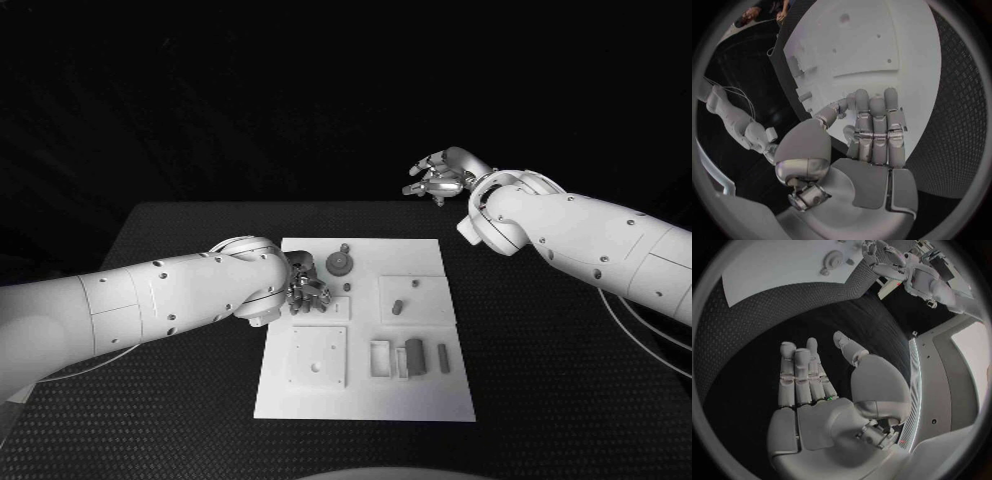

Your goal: Assemble the parts on the task board

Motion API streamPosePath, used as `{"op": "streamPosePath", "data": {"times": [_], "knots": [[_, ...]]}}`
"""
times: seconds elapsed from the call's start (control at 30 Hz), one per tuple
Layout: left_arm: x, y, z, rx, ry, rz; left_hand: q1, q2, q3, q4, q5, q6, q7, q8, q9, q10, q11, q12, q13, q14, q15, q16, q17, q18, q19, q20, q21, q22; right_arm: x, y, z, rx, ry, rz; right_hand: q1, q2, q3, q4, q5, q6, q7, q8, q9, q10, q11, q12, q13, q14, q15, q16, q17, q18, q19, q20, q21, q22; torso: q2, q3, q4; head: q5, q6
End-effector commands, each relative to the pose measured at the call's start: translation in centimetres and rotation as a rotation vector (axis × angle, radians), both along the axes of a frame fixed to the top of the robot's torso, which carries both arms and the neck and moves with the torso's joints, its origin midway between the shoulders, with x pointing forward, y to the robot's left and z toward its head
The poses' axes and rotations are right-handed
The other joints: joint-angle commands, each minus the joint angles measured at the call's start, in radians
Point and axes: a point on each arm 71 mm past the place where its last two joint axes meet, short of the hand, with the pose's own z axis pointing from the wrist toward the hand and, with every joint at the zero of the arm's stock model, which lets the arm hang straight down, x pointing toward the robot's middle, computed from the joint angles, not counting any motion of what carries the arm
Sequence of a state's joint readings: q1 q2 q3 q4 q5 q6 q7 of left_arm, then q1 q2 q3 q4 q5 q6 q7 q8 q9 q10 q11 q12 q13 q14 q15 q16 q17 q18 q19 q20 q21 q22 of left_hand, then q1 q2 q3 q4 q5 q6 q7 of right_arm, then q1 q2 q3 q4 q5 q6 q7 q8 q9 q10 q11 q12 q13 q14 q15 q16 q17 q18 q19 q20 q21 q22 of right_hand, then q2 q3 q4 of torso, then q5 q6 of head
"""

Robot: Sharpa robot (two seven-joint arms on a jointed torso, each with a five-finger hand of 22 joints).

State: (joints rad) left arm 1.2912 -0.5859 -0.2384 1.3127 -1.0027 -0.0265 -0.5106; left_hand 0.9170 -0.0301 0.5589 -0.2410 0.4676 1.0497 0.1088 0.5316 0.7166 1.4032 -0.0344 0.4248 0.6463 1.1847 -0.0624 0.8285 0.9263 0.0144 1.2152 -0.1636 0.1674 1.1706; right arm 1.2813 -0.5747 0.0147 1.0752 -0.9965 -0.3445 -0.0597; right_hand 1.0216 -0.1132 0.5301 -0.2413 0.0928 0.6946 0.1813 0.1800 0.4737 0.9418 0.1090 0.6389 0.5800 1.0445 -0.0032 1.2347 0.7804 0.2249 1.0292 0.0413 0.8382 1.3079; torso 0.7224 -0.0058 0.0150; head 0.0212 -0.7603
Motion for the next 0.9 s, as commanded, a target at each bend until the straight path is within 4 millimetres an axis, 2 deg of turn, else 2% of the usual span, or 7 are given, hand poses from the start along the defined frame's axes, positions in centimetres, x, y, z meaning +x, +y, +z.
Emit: {"op": "streamPosePath", "data": {"times": [0.03, 0.9], "knots": [[-0.13, -0.04, -0.08, 0.011, 0.016, -0.014, 0.0, 0.008, 0.004, 0.0, 0.005, 0.114, -0.105, 0.004, 0.002, -0.014, -0.012, 0.002, -0.002, 0.0, -0.003, 0.004, -0.001, -0.006, 0.008, 0.0, -0.005, 0.002, -0.04, 0.23, 0.02, -0.006, 0.003, 0.016, 0.001, 0.008, -0.005, 0.0, 0.002, -0.001, 0.04, 0.006, -0.001, -0.008, -0.001, 0.006, -0.001, -0.006, 0.001, 0.003, -0.001, 0.037, -0.001, -0.004, -0.006, 0.016, 0.0, -0.0005, 0.0002, 0.002, 0.0], [0.11, 0.12, 0.07, -0.007, -0.024, 0.015, -0.004, 0.009, 0.005, -0.002, 0.001, 0.112, -0.104, 0.005, 0.001, -0.015, -0.012, 0.003, -0.004, -0.001, -0.003, 0.005, -0.004, -0.006, 0.008, 0.0, -0.007, 0.004, -0.07, 0.5, -0.01, -0.006, 0.006, 0.025, -0.001, 0.008, -0.006, 0.0, 0.002, -0.002, 0.04, 0.006, -0.002, -0.009, 0.0, 0.008, -0.002, -0.007, 0.001, 0.004, -0.002, 0.037, -0.002, -0.004, -0.007, 0.016, -0.001, 0.0009, -0.0014, 0.003, 0.003]]}}
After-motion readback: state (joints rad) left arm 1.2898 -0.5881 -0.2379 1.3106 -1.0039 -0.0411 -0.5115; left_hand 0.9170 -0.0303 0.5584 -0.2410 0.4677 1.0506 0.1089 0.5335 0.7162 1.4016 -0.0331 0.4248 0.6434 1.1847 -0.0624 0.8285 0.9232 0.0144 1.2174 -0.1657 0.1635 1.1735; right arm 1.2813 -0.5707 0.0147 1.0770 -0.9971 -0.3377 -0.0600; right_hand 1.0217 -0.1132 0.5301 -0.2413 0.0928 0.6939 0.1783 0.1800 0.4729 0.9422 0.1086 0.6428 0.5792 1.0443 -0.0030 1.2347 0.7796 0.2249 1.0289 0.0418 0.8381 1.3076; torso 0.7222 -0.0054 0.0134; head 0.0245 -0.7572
